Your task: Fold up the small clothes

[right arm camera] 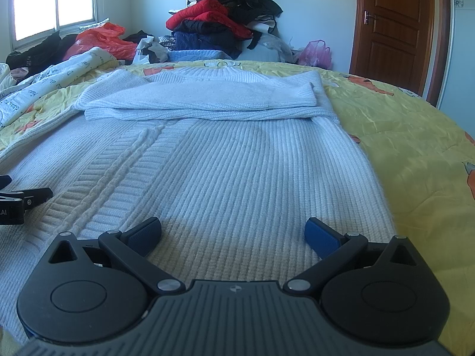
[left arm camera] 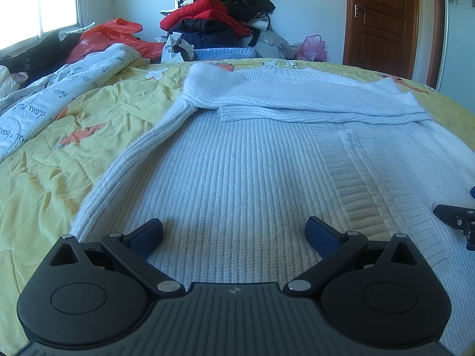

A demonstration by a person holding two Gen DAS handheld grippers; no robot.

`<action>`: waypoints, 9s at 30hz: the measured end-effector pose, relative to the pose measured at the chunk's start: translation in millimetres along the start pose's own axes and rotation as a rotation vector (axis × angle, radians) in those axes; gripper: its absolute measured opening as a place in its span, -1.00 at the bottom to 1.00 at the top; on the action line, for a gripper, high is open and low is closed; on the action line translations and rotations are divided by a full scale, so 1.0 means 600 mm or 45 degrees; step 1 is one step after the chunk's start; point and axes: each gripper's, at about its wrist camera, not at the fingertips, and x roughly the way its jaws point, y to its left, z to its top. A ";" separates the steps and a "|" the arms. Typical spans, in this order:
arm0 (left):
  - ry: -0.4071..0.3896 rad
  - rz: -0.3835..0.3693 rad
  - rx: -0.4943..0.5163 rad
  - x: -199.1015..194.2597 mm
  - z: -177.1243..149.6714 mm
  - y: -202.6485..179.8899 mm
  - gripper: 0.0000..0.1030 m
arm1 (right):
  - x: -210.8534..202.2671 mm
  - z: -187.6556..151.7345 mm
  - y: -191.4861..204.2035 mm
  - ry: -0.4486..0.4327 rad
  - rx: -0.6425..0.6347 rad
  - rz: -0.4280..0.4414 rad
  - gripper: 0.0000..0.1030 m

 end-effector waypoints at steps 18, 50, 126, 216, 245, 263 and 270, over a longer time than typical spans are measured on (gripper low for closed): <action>0.058 -0.022 0.022 -0.051 -0.026 0.006 1.00 | -0.061 -0.036 -0.005 0.018 -0.054 0.015 0.97; 0.244 -0.312 -0.268 -0.091 -0.032 0.168 0.41 | -0.098 -0.033 -0.195 0.404 0.626 0.690 0.28; 0.196 -0.410 -0.769 0.359 0.473 0.225 -0.25 | 0.352 0.280 -0.416 -0.181 1.581 0.734 0.45; 0.060 0.115 0.055 0.146 0.172 0.067 -0.72 | 0.103 0.140 -0.257 0.062 0.322 0.142 -0.57; 0.006 0.026 0.051 0.173 0.171 0.029 -0.56 | 0.148 0.167 -0.132 0.132 0.066 0.016 0.70; 0.003 0.023 0.039 0.173 0.170 0.031 -0.55 | 0.185 0.188 0.100 0.137 -0.204 0.261 0.84; -0.003 0.025 -0.045 0.154 0.173 0.040 -0.52 | 0.200 0.193 0.096 0.158 -0.157 0.242 0.89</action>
